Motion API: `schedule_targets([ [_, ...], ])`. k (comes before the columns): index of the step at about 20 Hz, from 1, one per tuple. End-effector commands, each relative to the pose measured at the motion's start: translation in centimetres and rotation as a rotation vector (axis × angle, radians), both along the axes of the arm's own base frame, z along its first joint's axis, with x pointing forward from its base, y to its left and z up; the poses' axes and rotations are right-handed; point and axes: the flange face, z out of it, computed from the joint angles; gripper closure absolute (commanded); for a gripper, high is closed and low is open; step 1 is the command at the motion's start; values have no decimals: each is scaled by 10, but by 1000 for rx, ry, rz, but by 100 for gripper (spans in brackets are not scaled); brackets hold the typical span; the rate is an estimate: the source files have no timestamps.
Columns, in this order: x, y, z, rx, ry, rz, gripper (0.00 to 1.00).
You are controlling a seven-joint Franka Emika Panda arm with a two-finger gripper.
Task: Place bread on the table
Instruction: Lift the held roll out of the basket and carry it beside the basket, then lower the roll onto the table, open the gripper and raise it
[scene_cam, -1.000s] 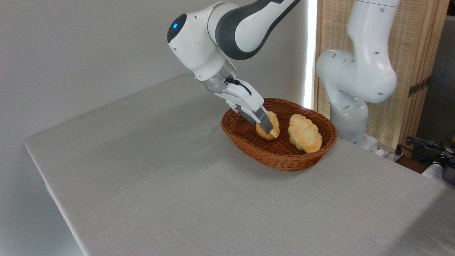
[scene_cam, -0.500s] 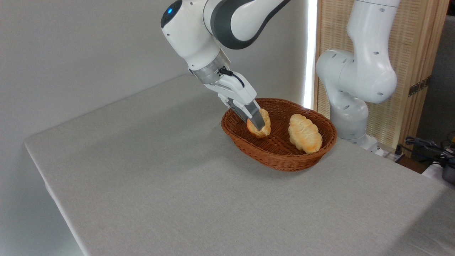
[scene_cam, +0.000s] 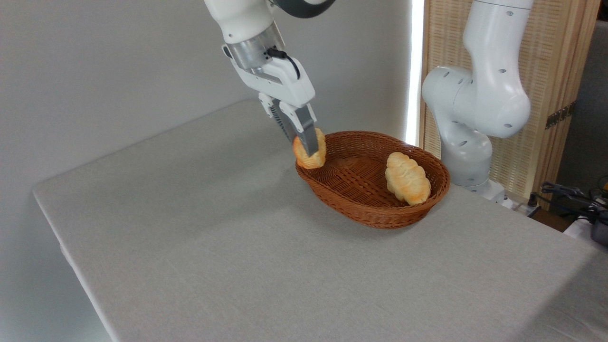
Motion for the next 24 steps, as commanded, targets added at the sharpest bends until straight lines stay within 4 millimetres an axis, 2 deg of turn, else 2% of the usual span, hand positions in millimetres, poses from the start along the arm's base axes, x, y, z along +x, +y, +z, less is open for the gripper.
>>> schedule_targets([
  [1,39,-3,10,-36,-47,-2,52],
  [3,52,-6,10,-48,-84,-3,51],
  [8,83,-14,-5,-81,-196,-3,48],
  [12,105,-21,-22,-104,-266,-3,44],
  [16,117,-31,-42,-113,-286,-15,44],
  [17,119,-34,-48,-112,-279,-19,36],
  [19,122,-36,-58,-110,-271,-20,27],
  [20,123,-37,-60,-112,-272,-22,10],
  [24,124,-46,-70,-74,-275,-66,0],
])
